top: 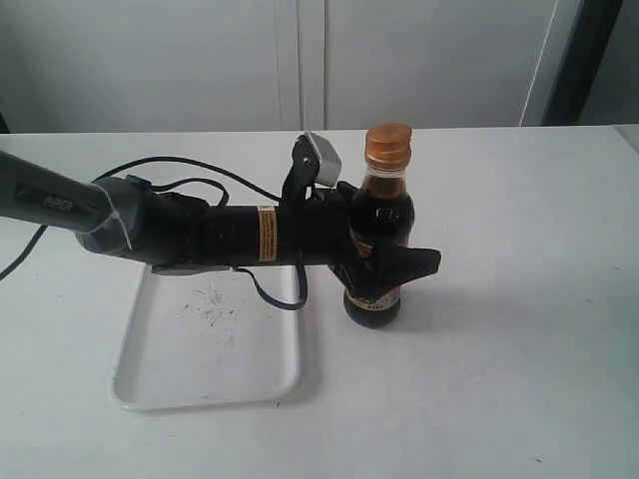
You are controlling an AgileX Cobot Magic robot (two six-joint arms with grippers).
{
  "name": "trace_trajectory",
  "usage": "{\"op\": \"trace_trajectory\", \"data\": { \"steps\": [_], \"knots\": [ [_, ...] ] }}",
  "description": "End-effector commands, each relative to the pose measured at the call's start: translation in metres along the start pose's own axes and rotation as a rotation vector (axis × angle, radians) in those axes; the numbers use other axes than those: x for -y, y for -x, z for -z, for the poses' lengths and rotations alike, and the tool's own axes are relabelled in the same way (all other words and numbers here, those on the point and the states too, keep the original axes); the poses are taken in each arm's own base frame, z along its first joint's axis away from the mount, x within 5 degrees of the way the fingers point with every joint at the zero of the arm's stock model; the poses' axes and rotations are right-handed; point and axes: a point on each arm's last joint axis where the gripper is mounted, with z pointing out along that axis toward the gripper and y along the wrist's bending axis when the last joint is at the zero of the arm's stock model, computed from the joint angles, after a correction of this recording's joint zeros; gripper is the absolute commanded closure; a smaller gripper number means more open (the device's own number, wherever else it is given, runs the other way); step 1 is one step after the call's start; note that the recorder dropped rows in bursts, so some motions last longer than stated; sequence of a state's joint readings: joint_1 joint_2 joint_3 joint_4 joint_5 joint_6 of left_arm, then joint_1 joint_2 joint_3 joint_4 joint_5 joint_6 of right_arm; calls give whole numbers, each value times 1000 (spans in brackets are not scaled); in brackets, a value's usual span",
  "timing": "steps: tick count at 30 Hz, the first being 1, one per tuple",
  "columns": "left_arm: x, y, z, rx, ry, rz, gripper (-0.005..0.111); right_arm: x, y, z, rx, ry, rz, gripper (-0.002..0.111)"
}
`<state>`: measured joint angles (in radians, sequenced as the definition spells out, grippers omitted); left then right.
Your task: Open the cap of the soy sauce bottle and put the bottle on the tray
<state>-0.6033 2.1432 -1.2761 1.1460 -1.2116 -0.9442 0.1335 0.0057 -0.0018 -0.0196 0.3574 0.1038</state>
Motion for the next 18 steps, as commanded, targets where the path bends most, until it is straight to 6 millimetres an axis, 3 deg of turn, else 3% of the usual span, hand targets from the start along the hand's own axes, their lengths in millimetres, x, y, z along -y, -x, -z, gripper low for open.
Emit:
{"op": "trace_trajectory", "data": {
  "steps": [1,6,9,10,11,12,18],
  "knots": [
    [0,-2,-2,9,-5,-16,9,0,0,0,11,-5,-2,108],
    [0,-2,-2,6,-8,-28,27,0,0,0,11,-5,-2,108],
    [2,-3,-3,-3,-19,-39,71,0,0,0,11,-5,-2,108],
    [2,-3,-3,-2,-19,-56,93,0,0,0,11,-5,-2,108],
    [2,-3,-3,-2,-19,-64,101,0,0,0,11,-5,-2,108],
    [2,-3,-3,-2,-19,-90,106,0,0,0,13,-5,0,108],
    [3,-4,-3,-13,-31,-98,106,1,6,0,70,-17,53,108]
  ]
}}
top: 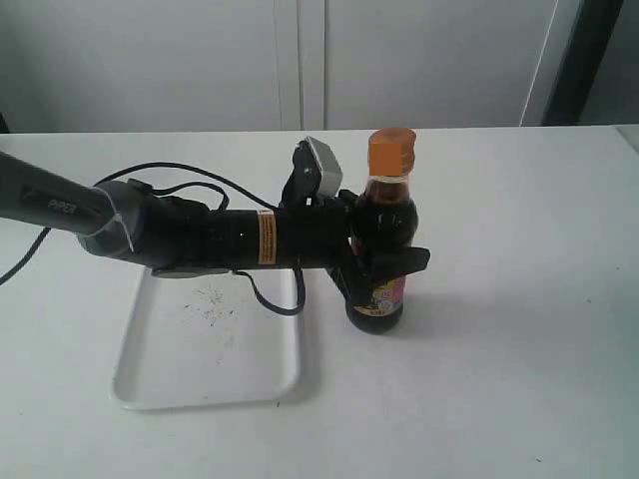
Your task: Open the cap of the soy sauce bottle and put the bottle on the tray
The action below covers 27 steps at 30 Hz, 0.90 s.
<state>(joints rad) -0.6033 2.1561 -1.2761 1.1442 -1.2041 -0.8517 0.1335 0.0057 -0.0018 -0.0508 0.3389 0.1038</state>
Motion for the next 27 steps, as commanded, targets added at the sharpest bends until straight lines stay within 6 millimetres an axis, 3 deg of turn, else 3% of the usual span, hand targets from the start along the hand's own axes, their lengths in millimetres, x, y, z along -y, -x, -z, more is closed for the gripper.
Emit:
{"op": "trace_trajectory", "data": {
  "steps": [1,7,11,17,27],
  "knots": [
    [5,2,-2,1,-37,-16,106,0,6,0,71,-7,24,108],
    [5,2,-2,-4,-43,-21,106,-2,24,4,279,20,18,108],
    [6,0,-2,-22,-52,-33,106,-3,35,8,401,71,-184,108],
    [6,-3,-2,-53,-55,-42,106,-4,51,16,587,122,-257,108],
    [5,-4,-2,-68,-42,-23,106,-8,117,41,762,123,-154,108]
  ]
}}
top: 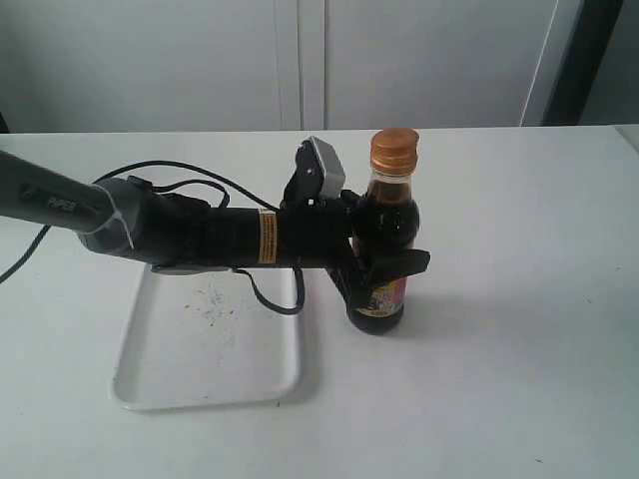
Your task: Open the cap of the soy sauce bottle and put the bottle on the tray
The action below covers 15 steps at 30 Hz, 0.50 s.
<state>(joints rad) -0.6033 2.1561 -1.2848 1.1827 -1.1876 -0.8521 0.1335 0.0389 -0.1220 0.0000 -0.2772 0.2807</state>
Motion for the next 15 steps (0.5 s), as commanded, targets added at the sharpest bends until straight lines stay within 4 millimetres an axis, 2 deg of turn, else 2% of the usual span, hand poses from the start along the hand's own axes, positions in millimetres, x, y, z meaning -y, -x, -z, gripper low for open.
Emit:
{"op": "trace_trajectory", "data": {
  "steps": [1,3,8,10,15],
  "knots": [
    [5,-3,-1,-39,-29,4,106,-11,35,-21,62,20,82,108],
    [5,-3,-1,-39,-29,4,106,-15,46,-40,36,23,110,108],
    [5,-3,-1,-40,-30,2,106,-17,50,-92,-80,16,208,108],
    [3,-5,-1,-58,-14,2,106,-16,44,-119,-140,14,226,108],
    [0,-8,-1,-95,20,1,106,-14,21,-146,-176,67,356,108]
  ]
}}
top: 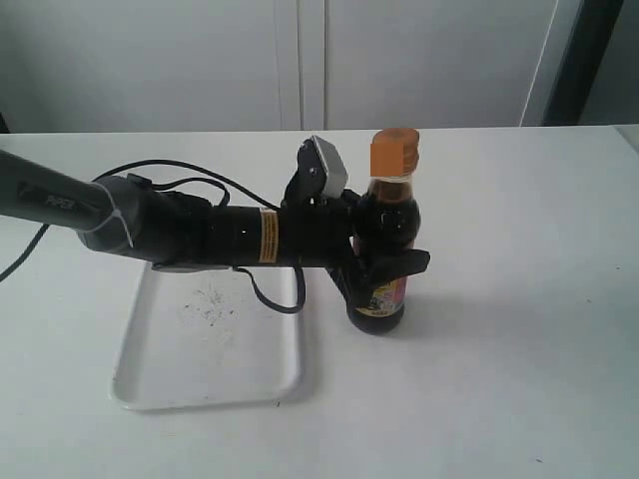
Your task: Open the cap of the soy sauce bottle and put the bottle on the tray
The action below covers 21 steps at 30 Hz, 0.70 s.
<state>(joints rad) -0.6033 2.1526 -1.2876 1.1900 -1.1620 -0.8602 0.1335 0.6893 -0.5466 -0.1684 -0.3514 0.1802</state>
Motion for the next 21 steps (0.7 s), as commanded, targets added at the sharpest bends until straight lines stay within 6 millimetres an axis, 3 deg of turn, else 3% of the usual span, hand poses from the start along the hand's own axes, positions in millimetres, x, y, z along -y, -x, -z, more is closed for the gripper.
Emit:
{"op": "trace_trajectory", "data": {
  "steps": [1,9,21],
  "knots": [
    [2,-8,-1,-76,7,1,106,-1,-16,-24,-18,32,132,108],
    [2,-8,-1,-76,7,3,106,-5,-50,-48,-116,88,352,108],
    [2,-8,-1,-76,7,3,106,-34,-110,-66,-374,282,633,108]
  ]
}}
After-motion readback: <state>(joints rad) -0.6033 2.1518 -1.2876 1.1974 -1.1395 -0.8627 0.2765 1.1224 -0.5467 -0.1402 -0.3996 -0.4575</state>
